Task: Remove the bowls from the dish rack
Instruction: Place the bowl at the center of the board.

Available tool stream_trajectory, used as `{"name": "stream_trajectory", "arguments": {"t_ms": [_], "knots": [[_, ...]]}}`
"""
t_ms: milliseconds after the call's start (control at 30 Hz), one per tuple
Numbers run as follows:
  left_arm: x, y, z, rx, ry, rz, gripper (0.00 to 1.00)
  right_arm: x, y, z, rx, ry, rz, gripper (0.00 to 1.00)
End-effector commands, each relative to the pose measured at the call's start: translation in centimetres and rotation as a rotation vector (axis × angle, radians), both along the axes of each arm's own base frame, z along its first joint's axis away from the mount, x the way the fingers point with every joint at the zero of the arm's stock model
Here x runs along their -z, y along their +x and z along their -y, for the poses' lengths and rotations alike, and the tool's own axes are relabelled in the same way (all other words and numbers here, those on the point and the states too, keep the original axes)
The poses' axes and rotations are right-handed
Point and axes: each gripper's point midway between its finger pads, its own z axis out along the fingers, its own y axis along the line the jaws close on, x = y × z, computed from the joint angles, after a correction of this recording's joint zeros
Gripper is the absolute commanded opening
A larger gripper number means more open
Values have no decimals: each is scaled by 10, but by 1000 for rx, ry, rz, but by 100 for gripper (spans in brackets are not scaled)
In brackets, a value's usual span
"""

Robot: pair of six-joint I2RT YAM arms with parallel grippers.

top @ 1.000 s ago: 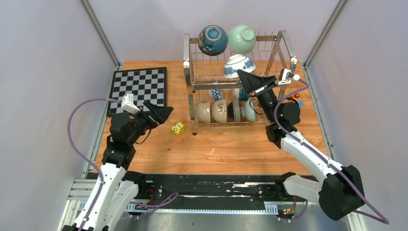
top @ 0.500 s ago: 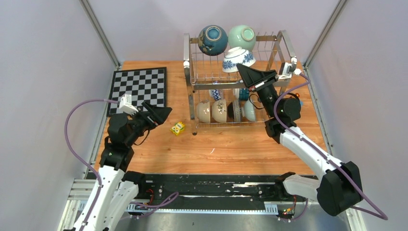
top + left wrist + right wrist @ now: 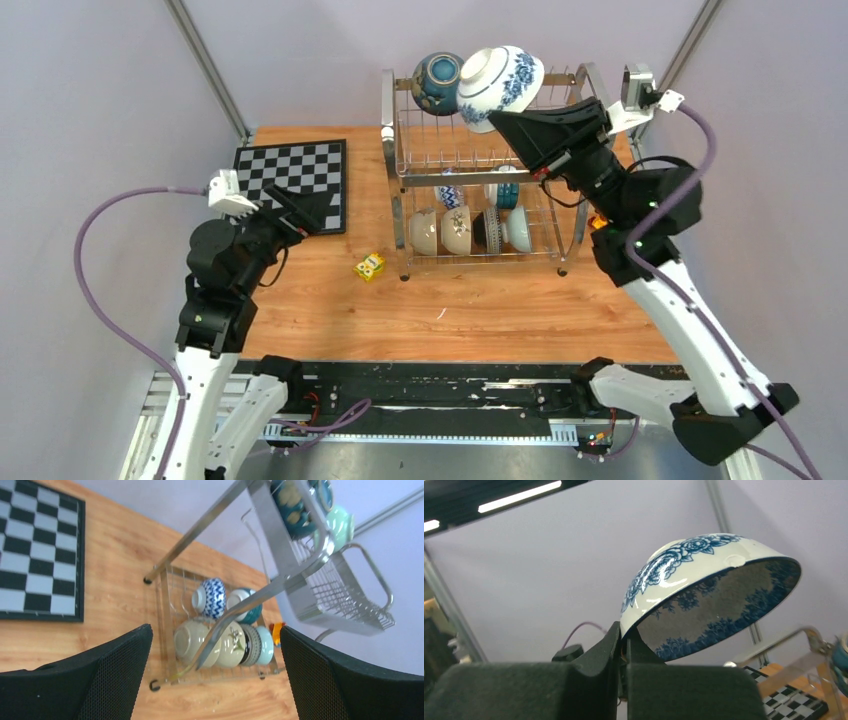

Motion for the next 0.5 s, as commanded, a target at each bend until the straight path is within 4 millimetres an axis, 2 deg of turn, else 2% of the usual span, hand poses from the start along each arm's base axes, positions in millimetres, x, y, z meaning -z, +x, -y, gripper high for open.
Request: {"name": "stream_trajectory", "arguments": {"t_ms": [0,33,100,233,333,467], "knots": [[-14,5,-14,-67,72,15,100,-17,-86,-28,-17,-334,331,0],[-16,8,-14,-72,79,17,100,-13,-96,-33,-19,-385,348,0],[-15,11,-16,-84,91,-6,100,8,-104,-40,-11,-516,324,0],[-1,10,-22,-120,84,-61,100,64,-113,-55,32,-784,337,0],[12,3,-23,-114,98,-91,100,106,-119,-64,111,-1005,384,0],[22,-10,-27,-103,168,-114,100,142,-132,-68,195,-1211,496,0]]}}
